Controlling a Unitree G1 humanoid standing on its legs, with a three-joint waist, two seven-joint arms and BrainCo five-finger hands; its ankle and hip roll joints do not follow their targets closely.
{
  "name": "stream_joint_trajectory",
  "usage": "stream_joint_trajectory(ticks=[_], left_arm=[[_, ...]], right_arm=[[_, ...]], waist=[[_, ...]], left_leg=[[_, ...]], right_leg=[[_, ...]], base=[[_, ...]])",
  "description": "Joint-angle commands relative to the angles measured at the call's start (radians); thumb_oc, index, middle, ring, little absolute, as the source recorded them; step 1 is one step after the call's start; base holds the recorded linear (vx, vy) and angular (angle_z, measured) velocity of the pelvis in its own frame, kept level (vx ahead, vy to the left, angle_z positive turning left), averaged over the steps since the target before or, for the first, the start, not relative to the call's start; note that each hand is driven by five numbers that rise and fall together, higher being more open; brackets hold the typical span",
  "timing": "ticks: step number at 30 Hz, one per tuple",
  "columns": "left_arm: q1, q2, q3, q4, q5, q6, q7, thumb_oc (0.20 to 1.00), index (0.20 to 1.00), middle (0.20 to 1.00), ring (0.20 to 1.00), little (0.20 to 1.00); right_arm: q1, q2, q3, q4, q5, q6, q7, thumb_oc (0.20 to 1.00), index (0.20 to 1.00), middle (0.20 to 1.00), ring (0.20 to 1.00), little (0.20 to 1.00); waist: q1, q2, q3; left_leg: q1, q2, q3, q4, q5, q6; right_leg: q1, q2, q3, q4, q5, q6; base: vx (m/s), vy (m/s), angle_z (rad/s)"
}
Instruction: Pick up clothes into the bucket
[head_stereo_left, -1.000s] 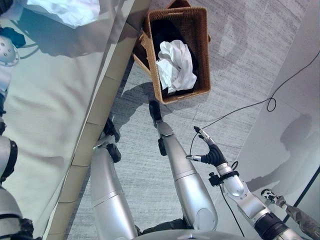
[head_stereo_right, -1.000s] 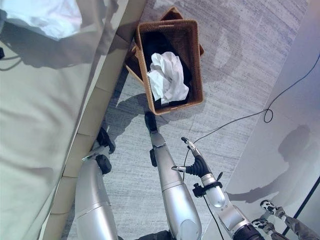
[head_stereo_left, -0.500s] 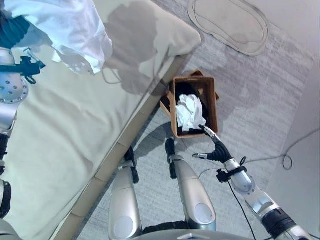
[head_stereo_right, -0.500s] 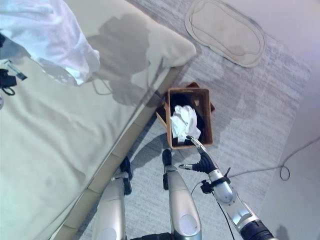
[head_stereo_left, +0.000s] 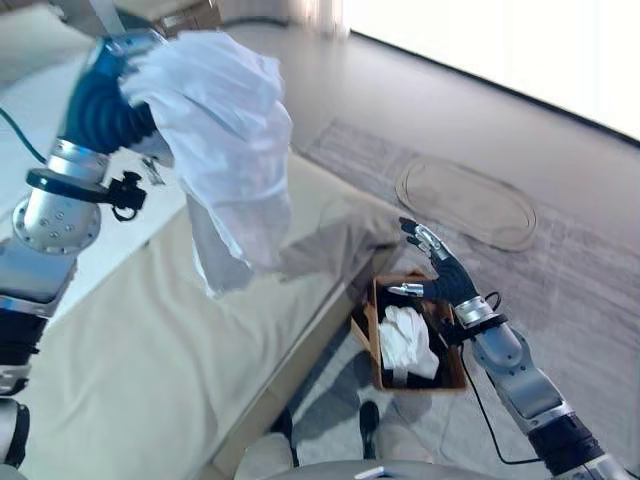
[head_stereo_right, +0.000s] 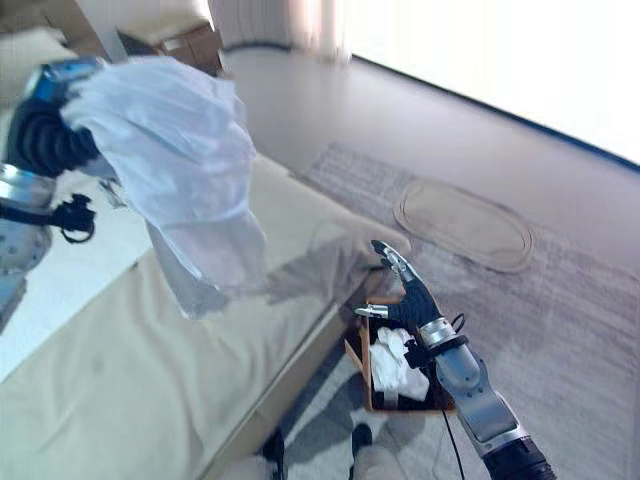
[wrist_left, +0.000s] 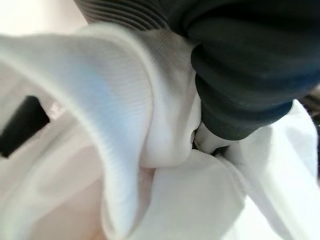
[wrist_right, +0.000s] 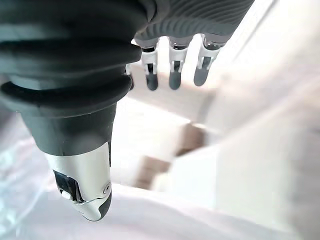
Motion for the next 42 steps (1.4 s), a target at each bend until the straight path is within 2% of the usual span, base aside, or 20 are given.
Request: stream_joint_trajectory(ticks=[1, 6, 9, 15, 16, 22, 24, 27, 31, 35, 40, 41, 42], left_arm=[[0.02, -0.04, 0.022, -0.039, -0.1, -0.022, -0.08, 0.2, 0.2, 0.2, 0.2, 0.2], [0.054, -0.07, -0.015, -0.082, -0.128, 0.002, -0.15, 0.2, 0.2, 0.2, 0.2, 0.2], [0.066, -0.098, -0.059, -0.126, -0.167, 0.025, -0.205, 0.2, 0.2, 0.2, 0.2, 0.2], [0.035, -0.093, -0.123, -0.185, -0.236, 0.047, -0.243, 0.2, 0.2, 0.2, 0.2, 0.2], [0.015, -0.099, -0.158, -0.205, -0.256, 0.054, -0.252, 0.2, 0.2, 0.2, 0.2, 0.2], [-0.088, -0.109, -0.253, -0.245, -0.275, 0.055, -0.26, 0.2, 0.2, 0.2, 0.2, 0.2], [-0.136, -0.104, -0.29, -0.249, -0.274, 0.051, -0.258, 0.2, 0.2, 0.2, 0.2, 0.2], [-0.186, -0.128, -0.345, -0.231, -0.267, 0.06, -0.259, 0.2, 0.2, 0.2, 0.2, 0.2], [-0.208, -0.146, -0.371, -0.205, -0.253, 0.063, -0.252, 0.2, 0.2, 0.2, 0.2, 0.2], [-0.231, -0.185, -0.393, -0.17, -0.226, 0.071, -0.237, 0.2, 0.2, 0.2, 0.2, 0.2], [-0.259, -0.262, -0.421, -0.121, -0.205, 0.085, -0.223, 0.2, 0.2, 0.2, 0.2, 0.2], [-0.259, -0.262, -0.421, -0.121, -0.205, 0.085, -0.223, 0.2, 0.2, 0.2, 0.2, 0.2], [-0.247, -0.29, -0.417, -0.106, -0.194, 0.09, -0.218, 0.2, 0.2, 0.2, 0.2, 0.2]], right_arm=[[-0.06, 0.025, 0.013, -0.1, 0.161, -0.003, 0.062, 1.0, 1.0, 1.0, 1.0, 1.0], [-0.112, 0.056, 0.071, -0.158, 0.31, 0.03, 0.134, 1.0, 1.0, 1.0, 1.0, 1.0], [-0.152, 0.094, 0.153, -0.15, 0.463, 0.09, 0.189, 1.0, 1.0, 1.0, 1.0, 1.0], [-0.201, 0.098, 0.252, -0.143, 0.577, 0.145, 0.225, 1.0, 1.0, 1.0, 1.0, 1.0], [-0.209, 0.109, 0.289, -0.14, 0.607, 0.164, 0.238, 1.0, 1.0, 1.0, 1.0, 1.0], [-0.243, 0.12, 0.382, -0.12, 0.672, 0.205, 0.268, 1.0, 1.0, 1.0, 1.0, 1.0], [-0.285, 0.097, 0.403, -0.154, 0.672, 0.214, 0.284, 1.0, 1.0, 1.0, 1.0, 1.0], [-0.348, 0.062, 0.447, -0.202, 0.759, 0.244, 0.317, 1.0, 1.0, 1.0, 1.0, 1.0], [-0.396, 0.048, 0.478, -0.215, 0.823, 0.255, 0.325, 1.0, 1.0, 1.0, 1.0, 1.0], [-0.436, 0.049, 0.504, -0.2, 0.856, 0.268, 0.317, 1.0, 1.0, 1.0, 1.0, 1.0], [-0.467, 0.09, 0.532, -0.172, 0.899, 0.279, 0.306, 1.0, 1.0, 1.0, 1.0, 1.0], [-0.466, 0.09, 0.532, -0.172, 0.899, 0.279, 0.306, 0.956, 0.956, 0.956, 0.956, 0.956], [-0.457, 0.109, 0.527, -0.179, 0.909, 0.273, 0.303, 0.366, 0.366, 0.366, 0.366, 0.366]], waist=[[-0.002, -0.007, -0.082], [0.0, -0.01, -0.115], [0.005, -0.014, -0.134], [0.01, -0.021, -0.143], [0.009, -0.024, -0.147], [0.011, -0.03, -0.146], [0.014, -0.033, -0.144], [0.017, -0.04, -0.139], [0.02, -0.043, -0.135], [0.017, -0.046, -0.135], [0.012, -0.044, -0.136], [0.012, -0.044, -0.136], [0.01, -0.043, -0.136]], left_leg=[[0.056, -0.038, -0.005, -0.005, -0.057, 0.023], [0.093, -0.028, 0.0, -0.048, -0.034, 0.013], [0.125, -0.024, 0.009, -0.062, -0.031, 0.009], [0.148, -0.02, 0.012, -0.068, -0.032, 0.006], [0.153, -0.019, 0.01, -0.068, -0.034, 0.005], [0.16, -0.016, 0.005, -0.068, -0.035, 0.003], [0.162, -0.016, -0.001, -0.068, -0.036, 0.002], [0.163, -0.015, -0.005, -0.068, -0.036, 0.003], [0.165, -0.015, -0.005, -0.067, -0.037, 0.004], [0.172, -0.015, 0.0, -0.067, -0.039, 0.004], [0.176, -0.013, -0.001, -0.07, -0.038, 0.003], [0.176, -0.013, -0.001, -0.07, -0.038, 0.003], [0.177, -0.013, -0.001, -0.071, -0.038, 0.004]], right_leg=[[0.003, 0.024, -0.021, -0.061, 0.047, 0.027], [0.039, 0.033, -0.03, -0.083, 0.043, 0.021], [0.075, 0.034, -0.041, -0.095, 0.038, 0.018], [0.098, 0.035, -0.049, -0.1, 0.036, 0.017], [0.103, 0.035, -0.05, -0.1, 0.034, 0.017], [0.112, 0.032, -0.054, -0.095, 0.03, 0.016], [0.115, 0.031, -0.057, -0.092, 0.028, 0.016], [0.116, 0.029, -0.06, -0.088, 0.028, 0.017], [0.118, 0.028, -0.059, -0.085, 0.028, 0.017], [0.123, 0.028, -0.056, -0.086, 0.026, 0.017], [0.129, 0.03, -0.057, -0.088, 0.023, 0.015], [0.129, 0.03, -0.057, -0.088, 0.023, 0.015], [0.129, 0.03, -0.056, -0.09, 0.021, 0.014]], base=[[0.04, -0.013, 0.18], [0.03, -0.016, 0.08], [0.05, -0.003, 0.02], [0.0, 0.0, 0.0], [0.01, -0.005, 0.04], [0.01, 0.0, 0.01], [0.01, 0.003, 0.05], [0.0, -0.004, 0.07], [0.0, -0.003, 0.03], [0.0, 0.0, 0.0], [0.0, 0.0, 0.0], [0.0, 0.0, 0.0], [0.0, 0.0, 0.0]])
